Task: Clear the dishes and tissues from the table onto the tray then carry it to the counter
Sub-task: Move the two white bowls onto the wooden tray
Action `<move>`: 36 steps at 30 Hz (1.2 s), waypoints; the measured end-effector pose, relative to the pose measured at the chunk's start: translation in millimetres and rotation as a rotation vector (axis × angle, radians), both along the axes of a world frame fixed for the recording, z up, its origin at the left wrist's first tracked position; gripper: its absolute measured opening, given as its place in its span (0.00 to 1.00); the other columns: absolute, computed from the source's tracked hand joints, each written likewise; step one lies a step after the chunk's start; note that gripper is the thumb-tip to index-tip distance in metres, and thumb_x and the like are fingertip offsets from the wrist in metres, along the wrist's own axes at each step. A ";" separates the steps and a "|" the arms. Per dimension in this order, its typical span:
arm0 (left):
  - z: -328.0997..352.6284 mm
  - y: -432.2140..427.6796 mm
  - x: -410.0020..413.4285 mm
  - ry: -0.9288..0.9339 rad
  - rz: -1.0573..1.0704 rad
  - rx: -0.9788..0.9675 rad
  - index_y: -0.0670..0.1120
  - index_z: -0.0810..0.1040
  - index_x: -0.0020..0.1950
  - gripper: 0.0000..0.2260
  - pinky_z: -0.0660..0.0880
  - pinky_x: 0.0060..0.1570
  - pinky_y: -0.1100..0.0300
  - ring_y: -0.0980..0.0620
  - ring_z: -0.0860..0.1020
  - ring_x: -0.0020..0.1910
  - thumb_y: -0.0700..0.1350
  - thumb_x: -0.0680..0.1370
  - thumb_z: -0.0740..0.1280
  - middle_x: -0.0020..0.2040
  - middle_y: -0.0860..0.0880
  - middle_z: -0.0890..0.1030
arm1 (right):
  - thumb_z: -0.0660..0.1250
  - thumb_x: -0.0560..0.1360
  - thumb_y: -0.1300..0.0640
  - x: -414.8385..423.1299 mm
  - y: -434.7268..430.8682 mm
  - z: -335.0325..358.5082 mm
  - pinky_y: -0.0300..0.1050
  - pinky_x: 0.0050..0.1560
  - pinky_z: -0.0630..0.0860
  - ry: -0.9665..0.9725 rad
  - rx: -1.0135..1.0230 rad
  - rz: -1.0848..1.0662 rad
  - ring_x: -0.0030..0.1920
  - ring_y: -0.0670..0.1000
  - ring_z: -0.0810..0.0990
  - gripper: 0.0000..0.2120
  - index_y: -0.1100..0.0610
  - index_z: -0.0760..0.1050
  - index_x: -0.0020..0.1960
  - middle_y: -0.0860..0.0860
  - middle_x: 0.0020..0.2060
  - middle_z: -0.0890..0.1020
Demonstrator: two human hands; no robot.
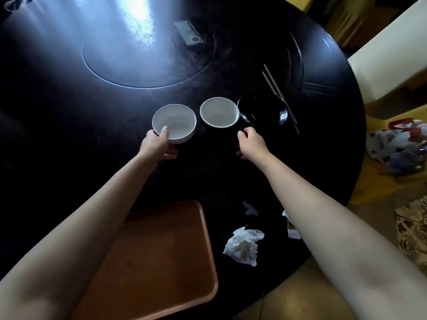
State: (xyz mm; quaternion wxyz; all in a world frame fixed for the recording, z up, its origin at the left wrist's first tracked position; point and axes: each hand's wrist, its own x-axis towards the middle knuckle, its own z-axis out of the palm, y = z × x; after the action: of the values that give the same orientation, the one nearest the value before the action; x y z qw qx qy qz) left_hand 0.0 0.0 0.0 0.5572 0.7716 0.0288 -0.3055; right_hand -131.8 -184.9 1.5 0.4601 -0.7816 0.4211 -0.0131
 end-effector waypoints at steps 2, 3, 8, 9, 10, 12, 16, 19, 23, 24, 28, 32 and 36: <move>-1.1 -0.8 8.2 0.028 0.003 0.007 0.38 0.63 0.65 0.21 0.80 0.29 0.55 0.43 0.79 0.34 0.52 0.80 0.54 0.40 0.39 0.76 | 0.53 0.78 0.53 5.1 -1.6 3.4 0.54 0.45 0.80 -0.024 -0.004 0.009 0.43 0.58 0.81 0.15 0.59 0.70 0.61 0.57 0.47 0.79; -2.4 -0.6 11.7 0.054 -0.002 0.010 0.38 0.63 0.66 0.21 0.81 0.28 0.54 0.43 0.79 0.34 0.52 0.80 0.53 0.40 0.39 0.76 | 0.52 0.79 0.55 6.9 -2.6 3.2 0.50 0.39 0.78 -0.035 0.020 0.015 0.39 0.56 0.80 0.13 0.58 0.70 0.58 0.55 0.43 0.78; -8.4 -5.4 21.0 0.119 0.010 -0.025 0.37 0.62 0.68 0.20 0.79 0.26 0.55 0.43 0.78 0.34 0.48 0.82 0.48 0.39 0.39 0.75 | 0.51 0.77 0.59 16.8 -9.4 3.5 0.39 0.27 0.71 -0.008 0.125 0.004 0.29 0.50 0.75 0.08 0.55 0.68 0.45 0.52 0.35 0.75; -10.3 -6.4 21.9 0.118 0.017 -0.024 0.37 0.61 0.68 0.19 0.80 0.26 0.55 0.43 0.78 0.34 0.47 0.81 0.48 0.39 0.40 0.74 | 0.52 0.77 0.58 17.6 -10.4 3.8 0.38 0.26 0.71 -0.004 0.138 0.006 0.29 0.50 0.74 0.07 0.55 0.68 0.44 0.52 0.35 0.75; -11.7 -7.0 22.3 0.111 0.016 -0.020 0.37 0.61 0.68 0.19 0.80 0.26 0.55 0.43 0.78 0.34 0.47 0.81 0.48 0.39 0.40 0.74 | 0.53 0.78 0.57 18.2 -11.3 3.9 0.38 0.27 0.71 -0.002 0.150 0.011 0.30 0.50 0.75 0.07 0.56 0.68 0.45 0.52 0.35 0.75; -13.9 -7.8 22.3 0.096 0.020 -0.019 0.37 0.62 0.67 0.19 0.80 0.28 0.55 0.44 0.78 0.34 0.46 0.81 0.48 0.39 0.41 0.74 | 0.55 0.78 0.54 19.6 -11.9 1.5 0.40 0.29 0.71 -0.002 0.152 0.035 0.31 0.50 0.74 0.06 0.57 0.67 0.46 0.53 0.35 0.75; -14.8 -6.4 21.6 0.083 0.036 -0.037 0.36 0.63 0.66 0.18 0.80 0.28 0.56 0.44 0.78 0.32 0.44 0.81 0.49 0.39 0.41 0.74 | 0.56 0.79 0.54 20.8 -11.8 -8.9 0.41 0.30 0.70 -0.044 0.105 0.072 0.32 0.50 0.73 0.08 0.57 0.66 0.44 0.53 0.36 0.73; -13.0 -3.1 17.8 0.059 0.055 -0.033 0.36 0.64 0.65 0.17 0.80 0.25 0.58 0.46 0.78 0.31 0.43 0.81 0.49 0.39 0.43 0.74 | 0.56 0.79 0.52 20.5 -7.6 -13.1 0.48 0.38 0.70 -0.043 0.049 0.097 0.37 0.54 0.72 0.12 0.56 0.64 0.39 0.57 0.37 0.73; -5.3 12.0 5.9 0.048 0.095 -0.059 0.38 0.64 0.66 0.16 0.80 0.26 0.59 0.45 0.78 0.33 0.42 0.81 0.50 0.42 0.46 0.73 | 0.56 0.79 0.52 18.3 7.2 -11.5 0.48 0.39 0.70 -0.080 -0.007 0.130 0.36 0.52 0.72 0.12 0.59 0.66 0.41 0.56 0.35 0.74; -3.1 18.5 2.3 0.051 0.111 -0.075 0.38 0.64 0.66 0.16 0.80 0.27 0.59 0.45 0.77 0.34 0.42 0.81 0.50 0.43 0.45 0.73 | 0.56 0.80 0.53 16.4 11.6 -10.3 0.47 0.38 0.70 -0.101 -0.006 0.136 0.34 0.51 0.72 0.12 0.59 0.66 0.41 0.55 0.34 0.74; 7.8 52.5 -17.5 0.073 0.180 -0.115 0.39 0.66 0.67 0.16 0.80 0.28 0.57 0.45 0.77 0.38 0.42 0.81 0.52 0.56 0.42 0.71 | 0.56 0.80 0.54 5.0 33.1 -3.3 0.44 0.36 0.70 -0.174 0.058 0.192 0.31 0.48 0.71 0.12 0.60 0.67 0.41 0.51 0.31 0.73; 10.9 99.2 -45.4 0.108 0.270 -0.135 0.39 0.67 0.67 0.16 0.81 0.28 0.57 0.44 0.78 0.42 0.43 0.80 0.55 0.59 0.39 0.73 | 0.56 0.80 0.55 -9.0 61.0 0.8 0.45 0.37 0.70 -0.218 0.107 0.312 0.31 0.46 0.72 0.13 0.59 0.67 0.39 0.53 0.32 0.74; 6.0 147.7 -81.0 0.083 0.388 -0.089 0.42 0.72 0.61 0.12 0.80 0.27 0.60 0.47 0.80 0.36 0.43 0.80 0.56 0.52 0.38 0.77 | 0.57 0.80 0.56 -27.9 92.8 -3.3 0.36 0.31 0.66 -0.254 0.161 0.464 0.24 0.41 0.70 0.14 0.53 0.64 0.35 0.51 0.29 0.74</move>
State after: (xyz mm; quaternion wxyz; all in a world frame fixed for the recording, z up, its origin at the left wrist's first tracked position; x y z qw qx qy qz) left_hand -81.0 147.7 6.0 0.6377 0.7129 0.1862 -0.2247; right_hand -159.7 -92.1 -1.8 0.5605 -0.8101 0.1694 0.0283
